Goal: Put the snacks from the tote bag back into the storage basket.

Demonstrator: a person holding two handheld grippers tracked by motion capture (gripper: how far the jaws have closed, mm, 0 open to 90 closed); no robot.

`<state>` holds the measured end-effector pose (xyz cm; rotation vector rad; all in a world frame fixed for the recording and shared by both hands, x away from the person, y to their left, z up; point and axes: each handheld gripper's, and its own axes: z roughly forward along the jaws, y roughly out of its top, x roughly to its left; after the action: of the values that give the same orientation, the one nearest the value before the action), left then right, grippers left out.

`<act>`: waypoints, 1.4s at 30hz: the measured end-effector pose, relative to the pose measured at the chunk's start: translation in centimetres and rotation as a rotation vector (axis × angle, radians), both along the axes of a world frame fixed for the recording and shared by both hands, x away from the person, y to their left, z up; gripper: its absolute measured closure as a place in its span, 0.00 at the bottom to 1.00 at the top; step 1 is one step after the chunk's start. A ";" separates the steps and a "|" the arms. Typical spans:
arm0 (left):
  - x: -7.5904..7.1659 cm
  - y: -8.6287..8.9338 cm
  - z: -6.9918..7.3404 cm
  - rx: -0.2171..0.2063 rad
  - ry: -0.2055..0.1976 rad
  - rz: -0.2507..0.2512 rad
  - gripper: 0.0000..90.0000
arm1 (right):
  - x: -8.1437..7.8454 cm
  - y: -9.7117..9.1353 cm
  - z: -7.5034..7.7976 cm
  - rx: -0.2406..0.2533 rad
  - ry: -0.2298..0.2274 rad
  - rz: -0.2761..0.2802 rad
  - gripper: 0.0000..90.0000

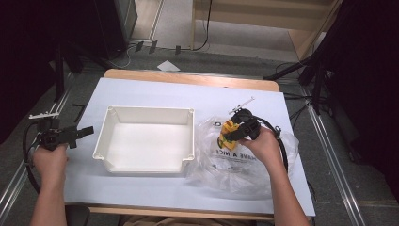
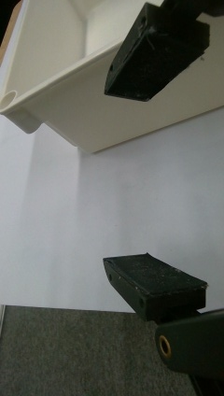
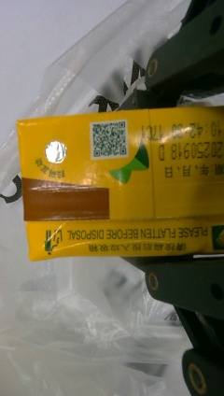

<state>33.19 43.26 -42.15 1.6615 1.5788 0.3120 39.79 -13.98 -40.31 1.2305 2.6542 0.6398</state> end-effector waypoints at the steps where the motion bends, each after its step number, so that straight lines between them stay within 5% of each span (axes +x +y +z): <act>1: 0.0 0.0 0.0 0.000 0.000 0.000 0.18 | 0.0 0.1 0.0 -0.008 -0.003 0.004 0.56; 20: -0.1 0.0 0.0 0.000 -0.001 -0.001 0.18 | 0.1 0.1 0.4 -0.016 -0.012 0.032 0.57; 42: -0.2 0.1 -0.1 -0.007 0.001 -0.003 0.18 | -0.9 -1.3 3.7 0.019 -0.074 0.049 0.57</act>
<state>32.98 43.39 -42.24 1.6583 1.5765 0.3035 38.85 -15.29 -36.57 1.1267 2.6302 0.7055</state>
